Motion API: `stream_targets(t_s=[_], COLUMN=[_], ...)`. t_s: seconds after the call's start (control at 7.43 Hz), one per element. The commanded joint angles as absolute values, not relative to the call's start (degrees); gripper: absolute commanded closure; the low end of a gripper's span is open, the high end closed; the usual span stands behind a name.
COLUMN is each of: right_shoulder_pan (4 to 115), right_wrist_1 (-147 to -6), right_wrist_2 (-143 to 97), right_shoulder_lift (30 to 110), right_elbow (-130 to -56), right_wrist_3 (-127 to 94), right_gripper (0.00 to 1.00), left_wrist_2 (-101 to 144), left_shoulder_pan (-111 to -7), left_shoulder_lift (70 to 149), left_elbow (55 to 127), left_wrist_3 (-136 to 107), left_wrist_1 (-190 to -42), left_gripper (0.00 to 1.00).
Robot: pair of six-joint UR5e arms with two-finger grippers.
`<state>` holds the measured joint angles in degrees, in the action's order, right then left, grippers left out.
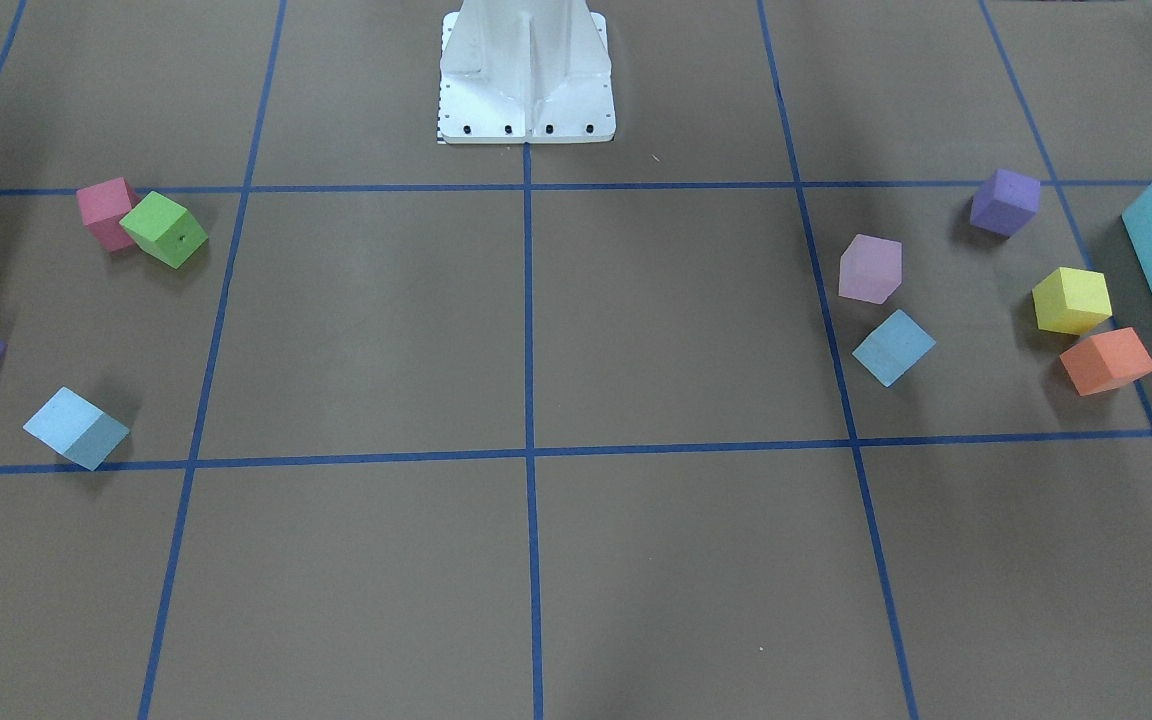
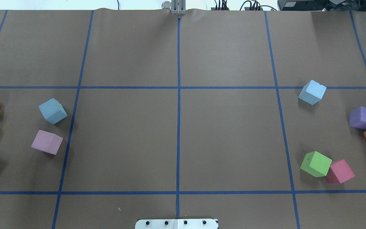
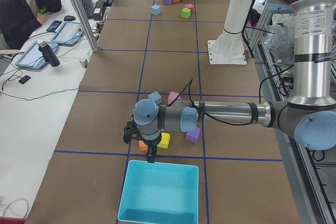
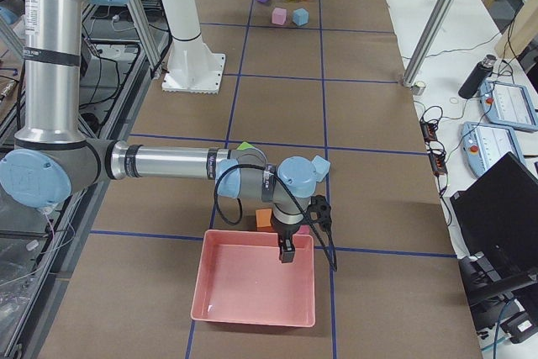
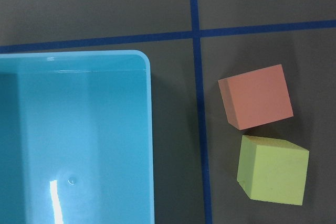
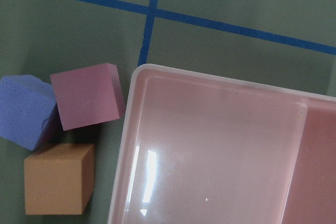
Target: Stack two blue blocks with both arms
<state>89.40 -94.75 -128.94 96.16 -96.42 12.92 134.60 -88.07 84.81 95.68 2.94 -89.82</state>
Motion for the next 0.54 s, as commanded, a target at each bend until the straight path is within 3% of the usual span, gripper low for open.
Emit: stream_targets(t_s=[0.0, 0.4], right_shoulder_pan=[89.38, 89.38], right_wrist_1=[-94.75, -91.09], right_wrist_2=[-128.94, -128.85], right_shoulder_lift=[96.15, 96.06], right_elbow=[-96.42, -97.2], right_wrist_3=[12.92, 13.18], right_gripper=[0.0, 0.0], left_wrist_2=[133.69, 133.68], left_shoulder_pan=[-88.07, -88.07], left_shoulder_lift=[84.73, 84.81], left_elbow=[96.06, 95.98], left_wrist_3=[3.25, 3.25], left_wrist_1=[-89.65, -89.65], left_gripper=[0.01, 0.01])
